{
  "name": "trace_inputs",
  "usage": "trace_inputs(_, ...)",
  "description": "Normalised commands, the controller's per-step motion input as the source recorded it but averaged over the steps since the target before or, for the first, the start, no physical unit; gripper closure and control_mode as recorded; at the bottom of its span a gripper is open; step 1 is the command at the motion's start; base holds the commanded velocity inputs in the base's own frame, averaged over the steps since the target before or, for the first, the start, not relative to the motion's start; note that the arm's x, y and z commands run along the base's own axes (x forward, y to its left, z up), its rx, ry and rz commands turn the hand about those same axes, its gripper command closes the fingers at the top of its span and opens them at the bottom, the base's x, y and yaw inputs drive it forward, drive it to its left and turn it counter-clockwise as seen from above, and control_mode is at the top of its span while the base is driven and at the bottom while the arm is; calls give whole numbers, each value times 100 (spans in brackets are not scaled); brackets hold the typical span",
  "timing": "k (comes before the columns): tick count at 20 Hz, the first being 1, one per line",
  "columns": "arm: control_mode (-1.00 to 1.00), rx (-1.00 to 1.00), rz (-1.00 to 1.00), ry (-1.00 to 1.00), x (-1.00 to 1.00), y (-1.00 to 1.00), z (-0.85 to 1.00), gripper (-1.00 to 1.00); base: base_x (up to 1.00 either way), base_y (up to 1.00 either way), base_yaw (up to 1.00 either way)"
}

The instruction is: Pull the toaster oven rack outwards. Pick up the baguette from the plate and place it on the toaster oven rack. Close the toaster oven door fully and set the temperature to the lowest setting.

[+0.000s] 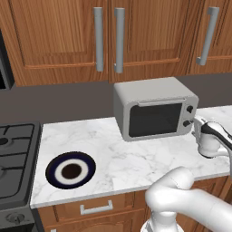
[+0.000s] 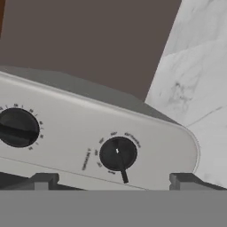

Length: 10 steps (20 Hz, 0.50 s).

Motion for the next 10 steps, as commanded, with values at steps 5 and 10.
trace_inputs(5,-100,0,0,0,0,-11,0,-100,0,0,0)
trace_inputs(10,-100,0,0,0,0,0,-6,-100,0,0,0)
